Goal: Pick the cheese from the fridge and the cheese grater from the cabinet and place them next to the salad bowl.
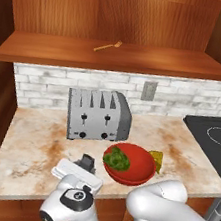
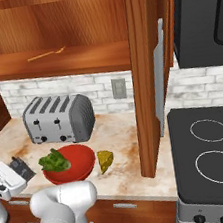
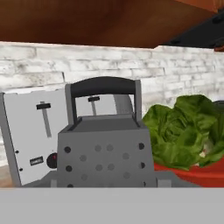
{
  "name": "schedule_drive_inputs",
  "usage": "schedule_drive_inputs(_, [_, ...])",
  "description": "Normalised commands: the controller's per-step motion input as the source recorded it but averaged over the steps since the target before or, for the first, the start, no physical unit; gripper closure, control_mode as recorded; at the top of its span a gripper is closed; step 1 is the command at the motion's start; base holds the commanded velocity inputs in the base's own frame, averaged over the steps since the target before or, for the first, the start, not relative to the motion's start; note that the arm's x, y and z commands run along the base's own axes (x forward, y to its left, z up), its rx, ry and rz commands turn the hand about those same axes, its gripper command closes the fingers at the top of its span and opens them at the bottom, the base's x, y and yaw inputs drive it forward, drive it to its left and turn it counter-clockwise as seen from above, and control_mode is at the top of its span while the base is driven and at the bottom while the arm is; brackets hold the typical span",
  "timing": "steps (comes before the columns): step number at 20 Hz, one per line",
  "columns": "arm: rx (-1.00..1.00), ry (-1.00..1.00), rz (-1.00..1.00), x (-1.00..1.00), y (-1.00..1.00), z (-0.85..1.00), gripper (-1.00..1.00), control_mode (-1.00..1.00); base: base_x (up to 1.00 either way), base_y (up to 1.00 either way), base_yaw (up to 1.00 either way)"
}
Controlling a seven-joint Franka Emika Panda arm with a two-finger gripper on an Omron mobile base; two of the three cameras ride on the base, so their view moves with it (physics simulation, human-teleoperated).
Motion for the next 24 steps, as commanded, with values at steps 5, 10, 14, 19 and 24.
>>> schedule_drive_inputs(5, [0.00,-0.02,-0.07,0.00,-0.01,-0.01,1.00,-1.00,0.00,0.00,0.00])
schedule_drive_inputs(10, [0.00,0.00,-0.09,0.00,-0.17,0.00,1.00,-1.00,0.00,0.00,0.00])
schedule_drive_inputs(14, [0.00,0.00,-0.12,0.00,-0.13,0.00,1.00,-1.00,0.00,0.00,0.00])
schedule_drive_inputs(19, [0.00,0.00,-0.11,0.03,0.00,0.00,1.00,-1.00,0.00,0.00,0.00])
schedule_drive_inputs(24, [0.00,0.02,-0.08,0.04,-0.13,0.00,1.00,-1.00,0.00,0.00,0.00])
